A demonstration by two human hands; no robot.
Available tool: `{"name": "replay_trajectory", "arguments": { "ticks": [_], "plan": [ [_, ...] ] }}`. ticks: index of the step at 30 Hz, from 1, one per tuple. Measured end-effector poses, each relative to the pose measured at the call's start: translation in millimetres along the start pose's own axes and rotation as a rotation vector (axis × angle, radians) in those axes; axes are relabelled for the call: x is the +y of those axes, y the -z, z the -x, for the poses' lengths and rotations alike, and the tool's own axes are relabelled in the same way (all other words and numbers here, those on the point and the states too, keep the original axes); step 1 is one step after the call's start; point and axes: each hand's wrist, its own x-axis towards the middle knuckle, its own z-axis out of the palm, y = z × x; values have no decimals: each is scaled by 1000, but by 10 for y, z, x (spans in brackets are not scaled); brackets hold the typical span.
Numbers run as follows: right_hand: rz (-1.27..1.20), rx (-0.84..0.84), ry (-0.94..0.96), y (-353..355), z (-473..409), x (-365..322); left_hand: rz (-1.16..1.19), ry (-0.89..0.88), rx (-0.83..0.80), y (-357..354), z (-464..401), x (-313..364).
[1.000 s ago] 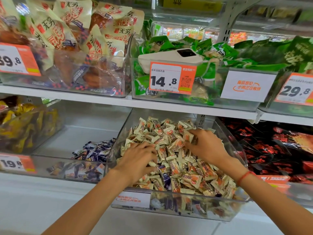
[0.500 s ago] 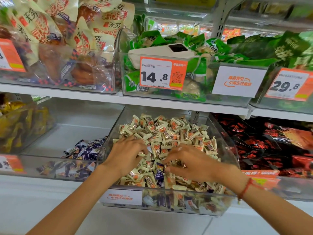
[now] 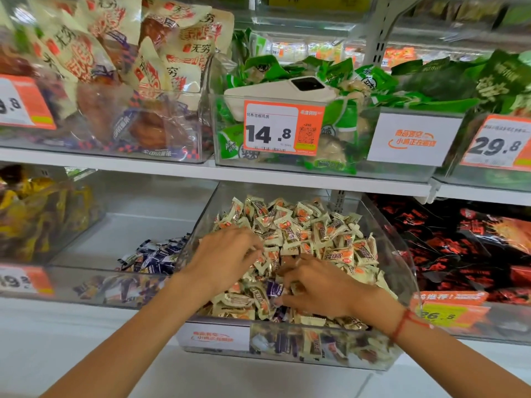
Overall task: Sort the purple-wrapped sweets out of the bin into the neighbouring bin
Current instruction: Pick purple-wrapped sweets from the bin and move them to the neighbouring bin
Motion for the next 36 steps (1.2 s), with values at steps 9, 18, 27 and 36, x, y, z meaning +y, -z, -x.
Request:
{"name": "replay_trajectory", "arguments": {
  "ticks": [9, 18, 27, 36],
  "plan": [
    [-111, 106, -87, 229, 354, 36, -327, 146, -278, -326, -379, 96],
    [-322, 385, -222, 236, 401, 28, -214, 26, 26, -64, 66, 23],
    [-518, 541, 19, 224, -458, -766, 157, 418, 494, 363, 620, -708],
    [-376, 429, -38, 241, -1385, -1244, 52, 665, 229, 180, 685, -1084]
  ]
}}
